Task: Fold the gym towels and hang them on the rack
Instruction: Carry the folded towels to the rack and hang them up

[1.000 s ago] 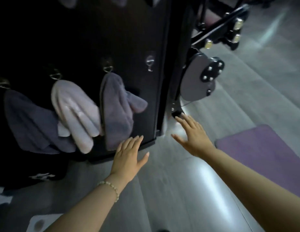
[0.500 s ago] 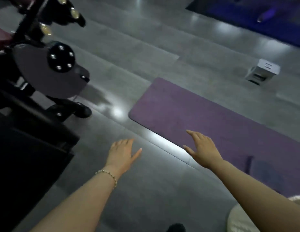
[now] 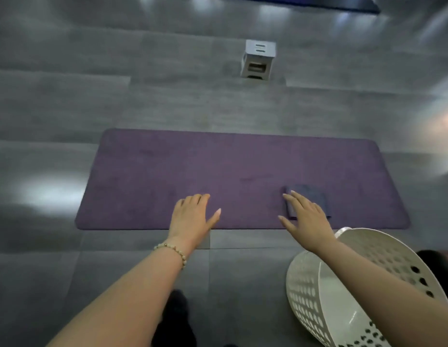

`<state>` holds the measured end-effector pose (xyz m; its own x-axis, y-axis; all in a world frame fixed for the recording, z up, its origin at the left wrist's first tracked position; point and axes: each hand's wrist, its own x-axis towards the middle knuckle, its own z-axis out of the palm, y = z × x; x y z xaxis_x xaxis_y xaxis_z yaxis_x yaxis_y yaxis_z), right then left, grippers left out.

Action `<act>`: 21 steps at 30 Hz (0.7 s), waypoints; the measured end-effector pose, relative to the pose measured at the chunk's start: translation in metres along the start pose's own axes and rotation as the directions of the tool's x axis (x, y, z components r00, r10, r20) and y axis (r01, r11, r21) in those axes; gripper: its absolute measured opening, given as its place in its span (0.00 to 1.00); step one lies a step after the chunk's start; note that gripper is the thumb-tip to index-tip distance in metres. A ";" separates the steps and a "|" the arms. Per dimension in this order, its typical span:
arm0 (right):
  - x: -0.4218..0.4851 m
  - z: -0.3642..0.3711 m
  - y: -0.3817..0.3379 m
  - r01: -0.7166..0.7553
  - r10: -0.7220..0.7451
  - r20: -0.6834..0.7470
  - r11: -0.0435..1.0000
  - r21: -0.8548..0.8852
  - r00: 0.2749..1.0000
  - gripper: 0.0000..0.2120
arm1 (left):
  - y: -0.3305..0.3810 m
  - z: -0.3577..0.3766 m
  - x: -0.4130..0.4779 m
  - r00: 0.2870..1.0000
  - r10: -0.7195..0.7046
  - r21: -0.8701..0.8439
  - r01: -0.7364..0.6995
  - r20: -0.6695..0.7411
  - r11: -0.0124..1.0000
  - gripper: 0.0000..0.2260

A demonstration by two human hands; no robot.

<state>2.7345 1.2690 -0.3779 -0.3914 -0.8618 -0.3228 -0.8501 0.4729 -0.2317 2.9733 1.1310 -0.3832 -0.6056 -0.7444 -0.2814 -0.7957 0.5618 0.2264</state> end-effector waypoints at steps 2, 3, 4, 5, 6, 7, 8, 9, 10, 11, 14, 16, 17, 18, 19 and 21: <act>0.010 0.002 0.024 -0.070 0.070 -0.004 0.997 0.020 0.998 0.29 | 0.012 0.007 0.034 0.998 0.045 0.026 -0.046 0.032 0.999 0.26; 0.017 0.003 0.036 -0.105 0.105 -0.005 0.994 0.028 0.994 0.30 | 0.017 0.012 0.052 0.996 0.067 0.036 -0.069 0.055 0.997 0.26; 0.025 0.004 0.048 -0.142 0.142 0.001 0.989 0.036 0.990 0.30 | 0.022 0.016 0.070 0.993 0.086 0.045 -0.090 0.081 0.995 0.26; 0.033 0.005 0.059 -0.181 0.181 0.013 0.982 0.047 0.983 0.30 | 0.027 0.020 0.089 0.989 0.100 0.051 -0.106 0.108 0.993 0.27; 0.044 0.006 0.071 -0.217 0.217 0.013 0.974 0.064 0.976 0.30 | 0.032 0.024 0.109 0.985 0.120 0.056 -0.128 0.122 0.990 0.27; 0.056 0.009 0.082 -0.255 0.255 0.001 0.963 0.084 0.967 0.30 | 0.038 0.028 0.130 0.981 0.149 0.078 -0.159 0.121 0.984 0.28; 0.071 0.011 0.092 -0.291 0.294 -0.016 0.951 0.101 0.956 0.29 | 0.044 0.033 0.152 0.976 0.186 0.109 -0.199 0.116 0.974 0.29; 0.087 0.014 0.099 -0.315 0.322 -0.040 0.941 0.121 0.946 0.29 | 0.047 0.039 0.175 0.969 0.220 0.121 -0.233 0.114 0.965 0.30; 0.102 0.020 0.104 -0.333 0.343 -0.056 0.933 0.141 0.938 0.29 | 0.050 0.045 0.195 0.961 0.247 0.128 -0.262 0.125 0.956 0.30; 0.116 0.026 0.109 -0.353 0.368 -0.067 0.920 0.168 0.927 0.29 | 0.053 0.053 0.211 0.954 0.266 0.137 -0.284 0.137 0.949 0.30; 0.151 0.053 0.119 -0.388 0.429 -0.107 0.880 0.274 0.897 0.27 | 0.059 0.082 0.250 0.933 0.324 0.167 -0.348 0.155 0.922 0.40; 0.177 0.084 0.140 -0.426 0.489 -0.143 0.844 0.325 0.860 0.26 | 0.069 0.117 0.282 0.934 0.321 0.155 -0.344 0.156 0.926 0.37; 0.188 0.102 0.152 -0.449 0.522 -0.149 0.822 0.349 0.840 0.26 | 0.075 0.137 0.298 0.933 0.317 0.146 -0.342 0.172 0.928 0.31; 0.200 0.123 0.165 -0.476 0.555 -0.142 0.798 0.368 0.820 0.26 | 0.082 0.158 0.314 0.927 0.332 0.144 -0.358 0.176 0.923 0.28; 0.211 0.145 0.178 -0.494 0.575 -0.135 0.782 0.380 0.807 0.26 | 0.089 0.180 0.329 0.921 0.349 0.153 -0.376 0.176 0.914 0.27; 0.228 0.192 0.204 -0.537 0.616 -0.111 0.750 0.387 0.780 0.26 | 0.102 0.229 0.353 0.902 0.375 0.166 -0.411 0.213 0.896 0.27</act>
<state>2.5392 1.2047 -0.6746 -0.8676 -0.4017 -0.2931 -0.2911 0.8882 -0.3554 2.6755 1.0082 -0.6734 -0.8467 -0.3844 -0.3679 -0.4659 0.8695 0.1639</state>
